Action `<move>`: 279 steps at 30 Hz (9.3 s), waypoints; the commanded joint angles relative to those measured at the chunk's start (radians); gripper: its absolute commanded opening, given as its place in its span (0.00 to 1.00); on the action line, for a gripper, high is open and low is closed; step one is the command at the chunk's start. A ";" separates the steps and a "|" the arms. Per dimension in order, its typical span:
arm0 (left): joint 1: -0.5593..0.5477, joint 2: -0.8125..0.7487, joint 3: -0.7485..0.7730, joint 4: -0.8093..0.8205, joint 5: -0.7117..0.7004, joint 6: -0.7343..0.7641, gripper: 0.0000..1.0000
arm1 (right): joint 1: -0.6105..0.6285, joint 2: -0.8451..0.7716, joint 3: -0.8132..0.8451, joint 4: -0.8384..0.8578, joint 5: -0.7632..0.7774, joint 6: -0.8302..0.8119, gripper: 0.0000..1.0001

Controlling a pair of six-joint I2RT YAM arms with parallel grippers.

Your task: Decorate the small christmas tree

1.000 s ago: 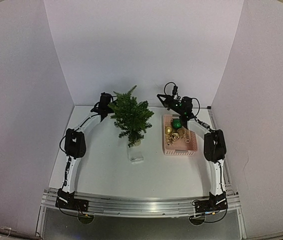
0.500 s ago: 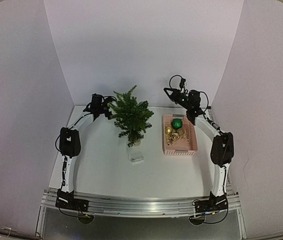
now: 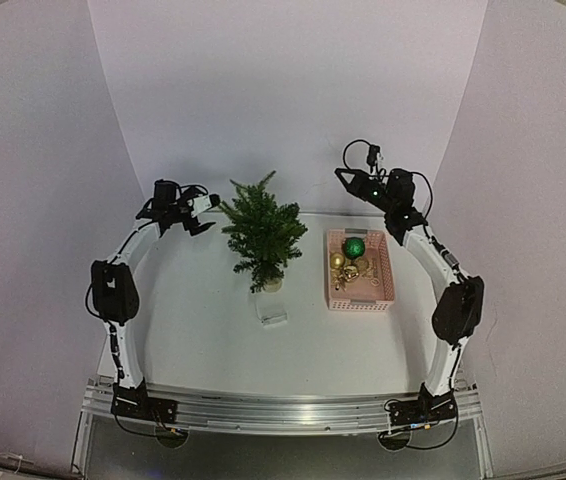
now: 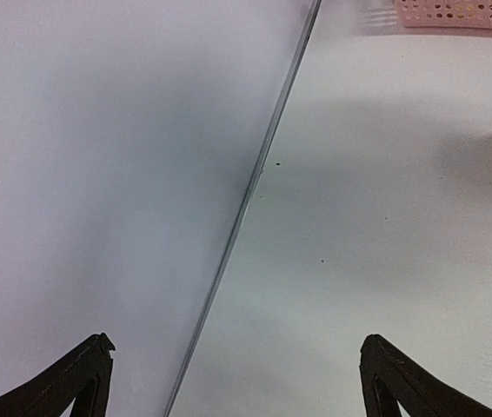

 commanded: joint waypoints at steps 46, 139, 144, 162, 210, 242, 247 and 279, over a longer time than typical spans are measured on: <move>-0.359 -0.132 0.211 0.257 0.466 -1.488 0.76 | 0.348 -0.241 -0.243 -0.043 0.289 -0.688 0.00; -0.472 -0.421 -0.025 0.113 0.012 0.350 0.00 | 0.301 -0.333 -0.406 0.061 0.236 -0.533 0.80; -0.464 -0.487 -0.110 0.002 -0.062 0.317 0.00 | 0.301 -0.335 -0.408 0.054 0.249 -0.529 0.80; -0.333 -0.486 -0.306 0.059 -0.141 0.208 0.00 | 0.301 -0.339 -0.406 0.048 0.257 -0.511 0.80; -0.335 -0.454 -0.458 0.133 -0.043 0.135 0.00 | 0.300 -0.347 -0.433 0.033 0.279 -0.498 0.81; -0.283 -0.740 -0.535 0.047 -0.046 0.017 0.99 | 0.124 -0.439 -0.460 -0.566 0.507 -0.282 0.94; -0.209 -0.763 -0.528 0.048 -0.001 -0.140 1.00 | 0.070 -0.363 -0.452 -0.686 0.512 -0.353 0.91; -0.051 -0.661 -0.630 0.160 -0.071 -0.579 0.99 | 0.050 0.246 -0.090 -0.900 0.505 -0.429 0.69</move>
